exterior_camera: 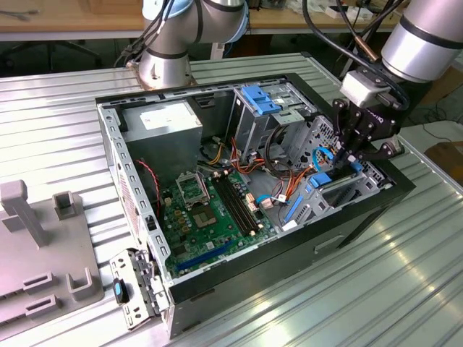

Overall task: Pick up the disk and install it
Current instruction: 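Insert the second disk wire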

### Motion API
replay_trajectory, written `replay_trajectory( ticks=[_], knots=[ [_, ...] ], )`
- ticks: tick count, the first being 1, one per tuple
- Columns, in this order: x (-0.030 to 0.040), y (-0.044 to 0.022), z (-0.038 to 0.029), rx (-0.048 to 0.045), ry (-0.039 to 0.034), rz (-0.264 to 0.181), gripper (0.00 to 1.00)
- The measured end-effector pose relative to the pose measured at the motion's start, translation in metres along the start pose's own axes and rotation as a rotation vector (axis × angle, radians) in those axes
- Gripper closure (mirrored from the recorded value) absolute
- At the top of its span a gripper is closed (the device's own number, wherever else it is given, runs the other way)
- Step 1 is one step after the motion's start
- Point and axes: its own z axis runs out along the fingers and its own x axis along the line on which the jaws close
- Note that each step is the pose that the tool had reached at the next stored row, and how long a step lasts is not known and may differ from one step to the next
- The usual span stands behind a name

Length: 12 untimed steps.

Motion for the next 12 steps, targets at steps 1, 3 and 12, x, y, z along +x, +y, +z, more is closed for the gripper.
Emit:
replay_trajectory(
  ticks=[1,3,12],
  knots=[
    [0.0012,0.0000,0.0000,0.0002,-0.0165,0.001,0.84],
    [0.0041,0.0001,0.0000,0.0005,-0.0449,0.001,0.84],
    [0.0135,-0.0007,0.0021,0.0006,-0.0542,0.001,0.84]
  ],
)
